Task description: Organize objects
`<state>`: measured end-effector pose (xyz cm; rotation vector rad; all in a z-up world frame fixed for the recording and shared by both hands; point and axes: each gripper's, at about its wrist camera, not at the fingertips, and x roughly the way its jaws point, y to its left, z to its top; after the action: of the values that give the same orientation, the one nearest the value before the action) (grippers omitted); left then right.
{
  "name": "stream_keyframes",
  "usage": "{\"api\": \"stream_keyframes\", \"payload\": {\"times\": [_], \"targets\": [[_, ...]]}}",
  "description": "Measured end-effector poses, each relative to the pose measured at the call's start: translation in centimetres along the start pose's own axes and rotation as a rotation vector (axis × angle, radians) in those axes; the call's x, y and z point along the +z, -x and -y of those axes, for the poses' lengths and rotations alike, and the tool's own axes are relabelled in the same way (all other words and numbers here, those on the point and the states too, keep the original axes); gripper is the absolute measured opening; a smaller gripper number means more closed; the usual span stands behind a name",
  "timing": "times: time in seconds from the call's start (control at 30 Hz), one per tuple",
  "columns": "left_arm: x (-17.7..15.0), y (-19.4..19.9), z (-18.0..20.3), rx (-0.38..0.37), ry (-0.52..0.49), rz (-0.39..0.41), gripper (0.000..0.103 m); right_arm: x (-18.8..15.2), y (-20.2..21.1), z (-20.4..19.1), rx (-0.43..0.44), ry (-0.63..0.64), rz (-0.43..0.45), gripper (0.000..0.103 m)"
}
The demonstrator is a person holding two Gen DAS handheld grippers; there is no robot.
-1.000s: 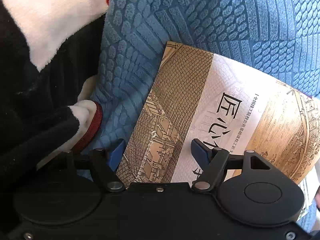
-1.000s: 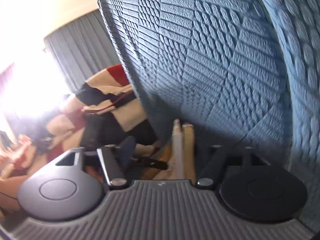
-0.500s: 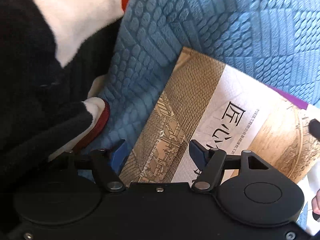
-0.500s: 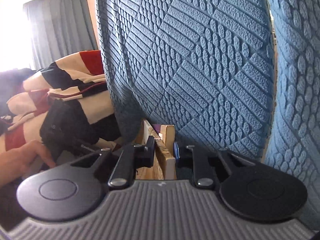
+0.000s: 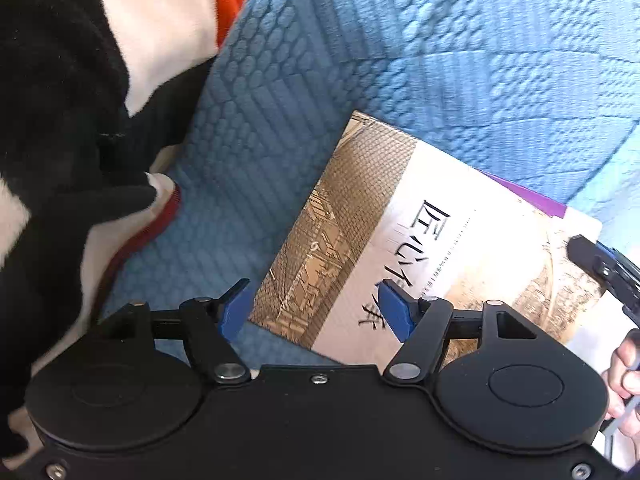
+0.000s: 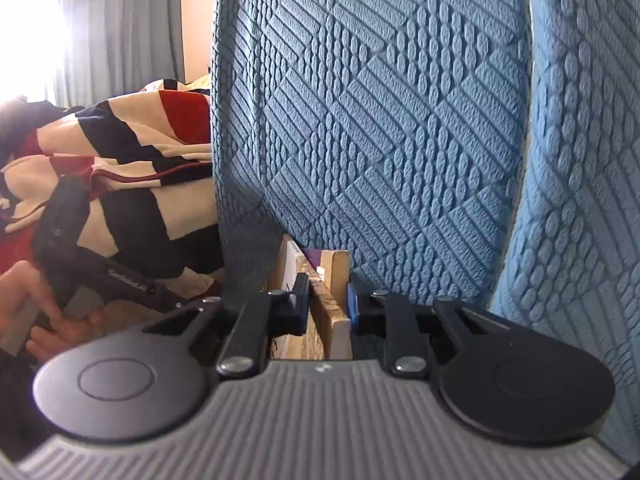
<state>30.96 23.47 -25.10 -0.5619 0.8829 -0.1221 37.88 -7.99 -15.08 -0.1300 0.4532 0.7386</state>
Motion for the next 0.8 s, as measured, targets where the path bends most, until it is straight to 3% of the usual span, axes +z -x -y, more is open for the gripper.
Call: {"api": "stream_keyframes", "payload": {"times": [0.1,0.2,0.43,0.53,0.67,0.8], "targets": [[1.4,-2.3,2.4,-0.022,0.001,0.013,0.066,0.6,0.8,-0.4,-0.020,0.038,0.009,0.021],[0.8,-1.0,2.7,-0.059,0.018,0.025,0.066,1.1,1.6,-1.5,-0.036,0.099,0.018,0.021],[0.5,-0.3,2.2,-0.195,0.138,0.055,0.067,-0.2,3.8,-8.9,-0.042,0.440,0.019,0.020],[-0.4,2.4,1.7,-0.263,0.195,0.072,0.069,-1.6,4.6,-11.7,-0.021,0.528,0.025,0.020],[-1.3,3.8,1.3,-0.357,0.264,0.069,0.073,-3.4,5.4,-14.3,-0.009,0.585,0.025,0.019],[-2.0,3.6,1.1,-0.424,0.319,0.070,0.076,-3.9,6.2,-15.3,-0.002,0.550,0.040,0.019]]}}
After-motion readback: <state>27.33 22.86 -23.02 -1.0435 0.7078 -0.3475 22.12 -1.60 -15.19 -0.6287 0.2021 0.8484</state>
